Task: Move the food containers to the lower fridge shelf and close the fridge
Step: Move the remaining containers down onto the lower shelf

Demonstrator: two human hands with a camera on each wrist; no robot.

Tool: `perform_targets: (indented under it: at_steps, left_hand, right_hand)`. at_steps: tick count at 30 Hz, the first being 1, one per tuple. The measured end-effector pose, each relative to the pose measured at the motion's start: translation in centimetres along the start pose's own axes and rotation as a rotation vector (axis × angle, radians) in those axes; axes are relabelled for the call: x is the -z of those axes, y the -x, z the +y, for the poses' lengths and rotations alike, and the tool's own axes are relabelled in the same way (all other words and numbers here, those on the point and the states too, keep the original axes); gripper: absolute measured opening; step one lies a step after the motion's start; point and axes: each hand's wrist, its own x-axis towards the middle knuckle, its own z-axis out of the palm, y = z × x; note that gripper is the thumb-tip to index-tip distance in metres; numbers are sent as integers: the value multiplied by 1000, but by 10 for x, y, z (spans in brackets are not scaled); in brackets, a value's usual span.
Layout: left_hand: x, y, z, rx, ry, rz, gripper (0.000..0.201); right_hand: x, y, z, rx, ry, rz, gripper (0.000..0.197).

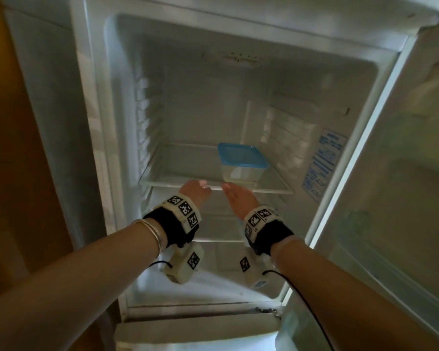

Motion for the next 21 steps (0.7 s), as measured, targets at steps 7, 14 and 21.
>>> perform_targets:
  at_steps: [7,14,21]
  left_hand:
    - [16,-11,41,-55,20,55,38]
    - [11,-40,56,-27,37,-22,49]
    - [3,-64,60,8,93,-45,60]
  right_hand:
    - [40,-26,10,-77,38,267,35]
    - [65,-61,35,-297,42,296,42]
    - [64,-74,46,-485,-182,121,51]
